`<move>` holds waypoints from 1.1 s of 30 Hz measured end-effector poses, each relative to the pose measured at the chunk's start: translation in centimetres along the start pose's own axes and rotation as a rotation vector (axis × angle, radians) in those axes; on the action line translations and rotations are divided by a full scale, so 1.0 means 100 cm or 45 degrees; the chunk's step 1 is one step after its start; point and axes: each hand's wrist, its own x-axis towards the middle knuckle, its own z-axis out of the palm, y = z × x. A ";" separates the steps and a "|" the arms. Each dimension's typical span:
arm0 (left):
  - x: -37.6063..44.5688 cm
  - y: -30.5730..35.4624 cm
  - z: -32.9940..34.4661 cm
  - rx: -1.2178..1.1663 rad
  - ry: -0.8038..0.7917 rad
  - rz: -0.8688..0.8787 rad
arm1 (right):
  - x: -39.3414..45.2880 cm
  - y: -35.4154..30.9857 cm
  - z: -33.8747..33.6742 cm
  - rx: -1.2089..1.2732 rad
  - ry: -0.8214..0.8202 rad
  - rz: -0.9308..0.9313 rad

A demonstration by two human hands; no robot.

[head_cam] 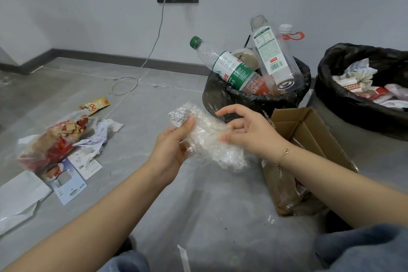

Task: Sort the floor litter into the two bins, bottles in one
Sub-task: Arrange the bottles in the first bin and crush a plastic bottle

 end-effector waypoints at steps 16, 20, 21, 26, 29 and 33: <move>-0.015 -0.028 0.126 0.976 -0.272 0.378 | -0.074 -0.028 -0.124 -0.255 0.790 -0.019; -0.022 -0.049 0.131 1.290 -0.434 0.322 | -0.096 -0.009 -0.125 0.039 0.754 0.185; -0.020 -0.052 0.129 1.301 -0.425 0.267 | -0.100 -0.001 -0.121 0.021 0.727 0.254; -0.018 -0.059 0.115 1.031 -0.374 0.031 | -0.105 0.028 -0.100 -0.575 0.597 0.279; -0.019 -0.058 0.111 0.859 -0.363 -0.018 | -0.091 0.032 -0.089 -1.092 0.423 0.210; -0.018 -0.060 0.107 0.824 -0.364 -0.029 | -0.063 0.039 -0.085 -1.466 0.195 0.369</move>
